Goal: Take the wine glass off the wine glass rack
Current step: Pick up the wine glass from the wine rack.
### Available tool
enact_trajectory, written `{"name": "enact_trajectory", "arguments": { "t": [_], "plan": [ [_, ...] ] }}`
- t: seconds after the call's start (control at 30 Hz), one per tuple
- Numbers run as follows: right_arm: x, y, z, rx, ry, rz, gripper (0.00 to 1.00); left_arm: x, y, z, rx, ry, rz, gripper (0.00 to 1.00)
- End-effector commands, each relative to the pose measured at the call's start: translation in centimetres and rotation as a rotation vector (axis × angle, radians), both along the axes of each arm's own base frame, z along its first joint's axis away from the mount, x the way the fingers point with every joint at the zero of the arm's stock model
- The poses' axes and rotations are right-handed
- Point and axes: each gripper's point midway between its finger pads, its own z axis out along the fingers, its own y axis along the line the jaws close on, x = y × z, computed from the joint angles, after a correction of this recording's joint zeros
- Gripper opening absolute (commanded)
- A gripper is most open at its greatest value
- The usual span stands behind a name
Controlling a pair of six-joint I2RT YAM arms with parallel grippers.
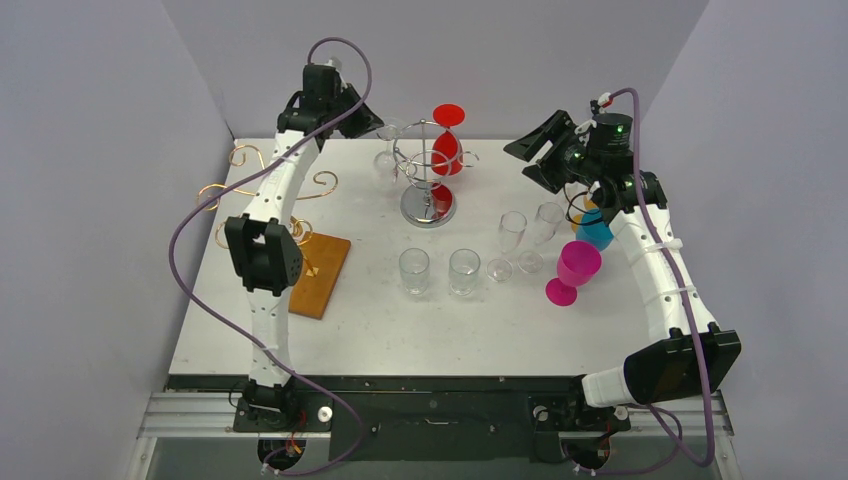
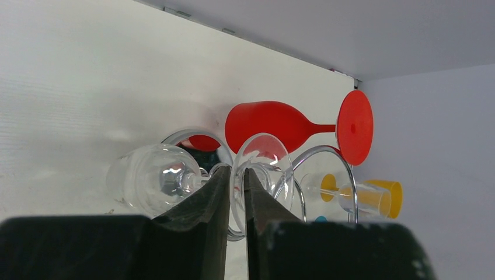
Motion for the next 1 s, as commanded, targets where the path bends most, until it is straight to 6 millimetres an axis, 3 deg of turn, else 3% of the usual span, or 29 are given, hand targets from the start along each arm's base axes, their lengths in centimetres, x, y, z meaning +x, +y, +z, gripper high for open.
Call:
{"name": "enact_trajectory", "arguments": {
  "t": [0.0,0.4,0.97],
  "plan": [
    [0.5,0.1,0.2,-0.013,-0.033,0.005,0.65,-0.7,0.4,5.9,-0.069,-0.13,-0.013,0.0],
    [0.6,0.1,0.0,-0.017,-0.028,0.001,0.65,-1.6,1.2,9.1,-0.177,-0.2,-0.027,0.0],
    [0.4,-0.1,0.1,-0.018,-0.03,-0.003,0.65,-1.9,2.5,11.1,-0.224,-0.257,0.009,0.0]
  ]
}}
